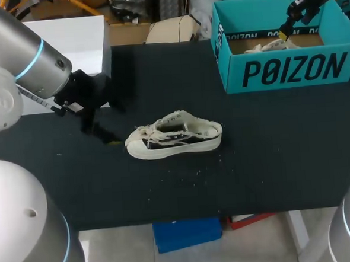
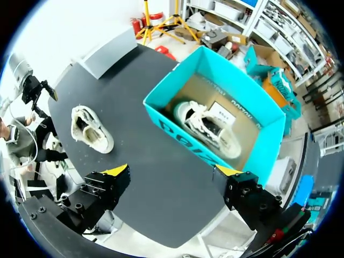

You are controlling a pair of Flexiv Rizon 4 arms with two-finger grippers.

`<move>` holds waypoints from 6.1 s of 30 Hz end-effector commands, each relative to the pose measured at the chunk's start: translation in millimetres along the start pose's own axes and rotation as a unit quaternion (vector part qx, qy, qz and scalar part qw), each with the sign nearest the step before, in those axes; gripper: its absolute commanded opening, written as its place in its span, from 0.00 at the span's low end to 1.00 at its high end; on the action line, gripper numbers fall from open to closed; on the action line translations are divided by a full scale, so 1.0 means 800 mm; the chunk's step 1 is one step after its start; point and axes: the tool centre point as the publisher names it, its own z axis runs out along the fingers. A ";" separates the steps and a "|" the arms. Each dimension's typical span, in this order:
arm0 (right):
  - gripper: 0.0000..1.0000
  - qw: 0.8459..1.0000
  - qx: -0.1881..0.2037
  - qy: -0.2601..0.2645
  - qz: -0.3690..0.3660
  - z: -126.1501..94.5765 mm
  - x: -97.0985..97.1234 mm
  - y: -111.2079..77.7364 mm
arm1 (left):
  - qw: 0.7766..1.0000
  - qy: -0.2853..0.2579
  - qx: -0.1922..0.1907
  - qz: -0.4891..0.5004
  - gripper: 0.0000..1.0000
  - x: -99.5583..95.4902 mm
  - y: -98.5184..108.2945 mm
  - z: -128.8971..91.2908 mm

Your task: Take the shoe out of the shoebox, open the shoe tongue, remove and reinsert the insole, then place the shoe into the shoebox

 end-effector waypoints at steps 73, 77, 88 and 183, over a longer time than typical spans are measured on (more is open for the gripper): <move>1.00 0.857 -0.323 0.163 -0.368 0.227 0.264 -0.041 | 1.000 -0.002 -0.002 0.000 1.00 0.002 0.000 0.001; 1.00 0.852 -0.329 0.176 -0.368 0.245 0.268 -0.032 | 1.000 -0.002 -0.002 0.000 1.00 0.002 0.000 0.001; 1.00 0.845 -0.341 0.200 -0.360 0.286 0.279 -0.015 | 1.000 -0.002 -0.002 0.000 1.00 0.002 0.000 0.001; 0.00 0.852 -0.326 0.247 -0.327 0.340 0.314 -0.011 | 0.623 -0.054 -0.398 -0.671 1.00 -0.059 -0.075 0.035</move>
